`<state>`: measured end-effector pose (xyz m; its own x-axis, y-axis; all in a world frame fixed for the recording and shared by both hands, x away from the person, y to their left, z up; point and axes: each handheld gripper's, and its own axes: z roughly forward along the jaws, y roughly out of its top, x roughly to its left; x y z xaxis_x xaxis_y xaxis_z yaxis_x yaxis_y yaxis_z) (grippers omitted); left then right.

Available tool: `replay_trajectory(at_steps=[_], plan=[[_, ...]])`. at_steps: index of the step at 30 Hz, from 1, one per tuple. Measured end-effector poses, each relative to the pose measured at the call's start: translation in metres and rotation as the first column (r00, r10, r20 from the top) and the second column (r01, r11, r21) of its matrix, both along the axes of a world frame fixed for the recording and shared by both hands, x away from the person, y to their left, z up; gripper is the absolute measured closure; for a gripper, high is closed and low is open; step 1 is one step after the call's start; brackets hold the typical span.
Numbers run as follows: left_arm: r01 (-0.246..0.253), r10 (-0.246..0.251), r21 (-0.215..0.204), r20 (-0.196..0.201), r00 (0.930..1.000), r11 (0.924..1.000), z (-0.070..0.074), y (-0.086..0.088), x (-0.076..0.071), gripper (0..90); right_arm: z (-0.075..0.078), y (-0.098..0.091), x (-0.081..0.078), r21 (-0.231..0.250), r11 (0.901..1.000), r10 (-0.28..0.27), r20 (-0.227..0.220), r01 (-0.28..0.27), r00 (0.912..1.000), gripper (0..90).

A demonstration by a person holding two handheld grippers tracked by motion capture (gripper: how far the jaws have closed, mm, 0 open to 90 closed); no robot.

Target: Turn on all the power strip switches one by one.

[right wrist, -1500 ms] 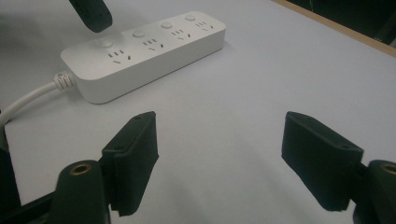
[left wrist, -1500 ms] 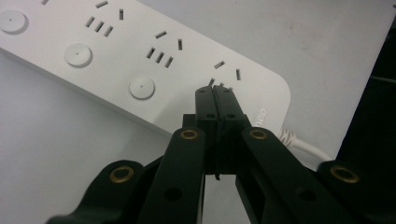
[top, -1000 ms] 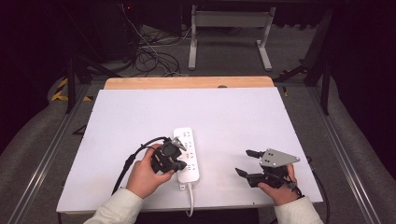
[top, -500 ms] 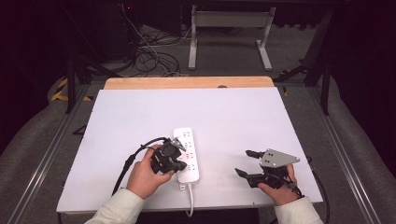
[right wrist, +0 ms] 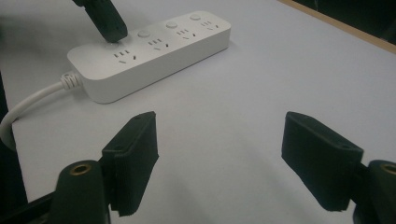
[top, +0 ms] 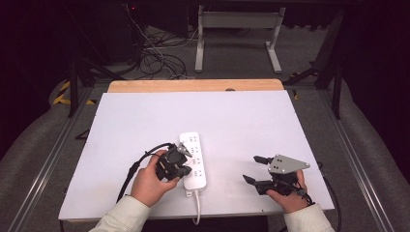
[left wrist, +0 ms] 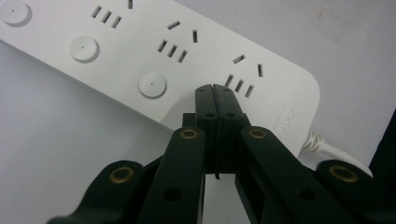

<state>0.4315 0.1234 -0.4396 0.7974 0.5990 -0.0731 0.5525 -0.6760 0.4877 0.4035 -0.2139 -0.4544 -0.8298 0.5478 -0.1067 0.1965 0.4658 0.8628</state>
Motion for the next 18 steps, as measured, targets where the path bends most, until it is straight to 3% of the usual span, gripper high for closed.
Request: replay_trajectory(at_steps=[4,18], plan=[[0.004,-0.004,-0.001,0.006,1.0,1.0,-0.0006,-0.0011,-0.0009,90.0,-0.0002,0.0005,0.0001,-0.002,1.0,0.002,-0.001,-0.002,1.0,27.7],[0.004,-0.008,0.056,0.066,0.9978,0.9984,-0.0005,-0.0089,-0.0088,90.0,-0.0008,0.0011,0.0005,-0.007,1.0,0.003,-0.003,-0.004,1.0,27.7]])
